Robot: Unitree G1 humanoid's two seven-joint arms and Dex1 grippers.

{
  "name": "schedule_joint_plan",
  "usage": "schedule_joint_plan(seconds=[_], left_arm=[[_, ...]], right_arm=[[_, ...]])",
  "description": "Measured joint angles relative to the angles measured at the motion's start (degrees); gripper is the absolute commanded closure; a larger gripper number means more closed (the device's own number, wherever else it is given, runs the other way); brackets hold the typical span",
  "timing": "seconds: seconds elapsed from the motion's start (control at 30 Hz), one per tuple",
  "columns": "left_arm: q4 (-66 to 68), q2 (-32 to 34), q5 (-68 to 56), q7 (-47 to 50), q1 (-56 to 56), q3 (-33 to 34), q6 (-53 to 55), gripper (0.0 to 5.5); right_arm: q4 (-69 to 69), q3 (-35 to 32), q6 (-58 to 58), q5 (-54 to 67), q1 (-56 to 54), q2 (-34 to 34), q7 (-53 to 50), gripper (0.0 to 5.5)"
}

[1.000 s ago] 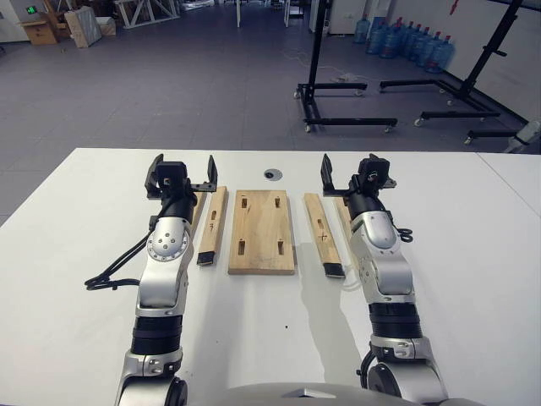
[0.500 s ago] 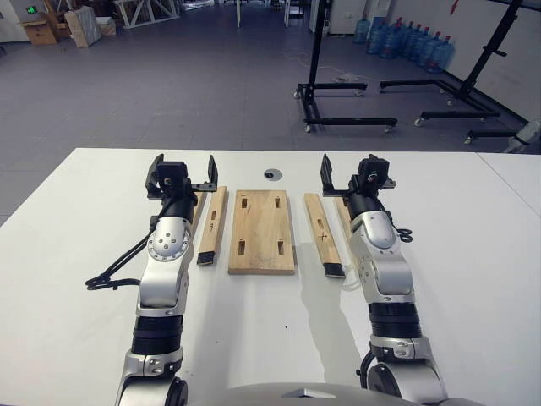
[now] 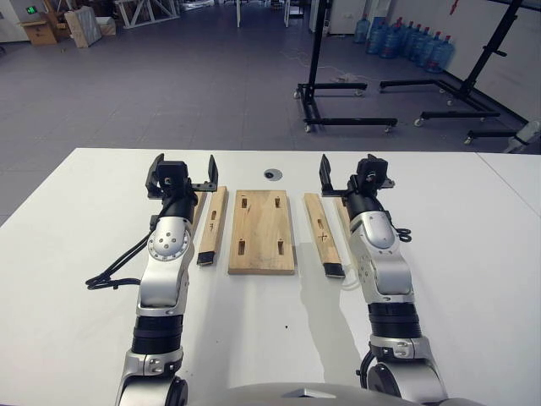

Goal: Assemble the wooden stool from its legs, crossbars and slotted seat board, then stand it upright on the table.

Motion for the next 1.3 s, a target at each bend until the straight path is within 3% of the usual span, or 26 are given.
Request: schedule_joint_plan(seconds=[0.5, 0.57, 0.63, 0.73, 0.83, 0.97, 1.3], left_arm=[[0.64, 0.00, 0.47, 0.00, -0.07, -0.17, 0.00, 0.10], [0.65, 0.06, 0.48, 0.00, -0.08, 0.01, 0.08, 0.10], [0.65, 0.25, 0.50, 0.02, -0.11, 0.47, 0.67, 0.10], [0.69, 0.35, 0.53, 0.50, -0.29, 1.11, 1.78, 0.10], [0.90, 0.46, 0.72, 1.34, -1.26, 1.52, 2.14, 0.10], [1.07, 0.44, 0.77, 1.44, -1.41, 1.46, 2.17, 0.10], [1.19, 0.56, 0.83, 1.27, -1.41, 1.35, 2.17, 0.10]], right_arm=[[0.33, -0.08, 1.85, 0.66, -1.86, -1.23, 1.77, 0.12], [-0.58, -2.69, 9.33, 3.99, -7.24, -4.34, 3.50, 0.12], [-0.22, -7.22, 19.94, 8.07, -16.41, -12.66, 7.31, 0.12], [4.91, -6.76, 27.19, 9.15, -20.48, -23.00, 15.57, 0.12], [16.27, -3.51, 26.17, 5.17, -17.20, -27.41, 18.96, 0.12], [29.61, -4.47, 22.63, 4.53, -12.72, -27.75, 20.89, 0.12], [39.34, -5.93, 16.62, 5.18, -12.37, -27.92, 23.09, 0.12]])
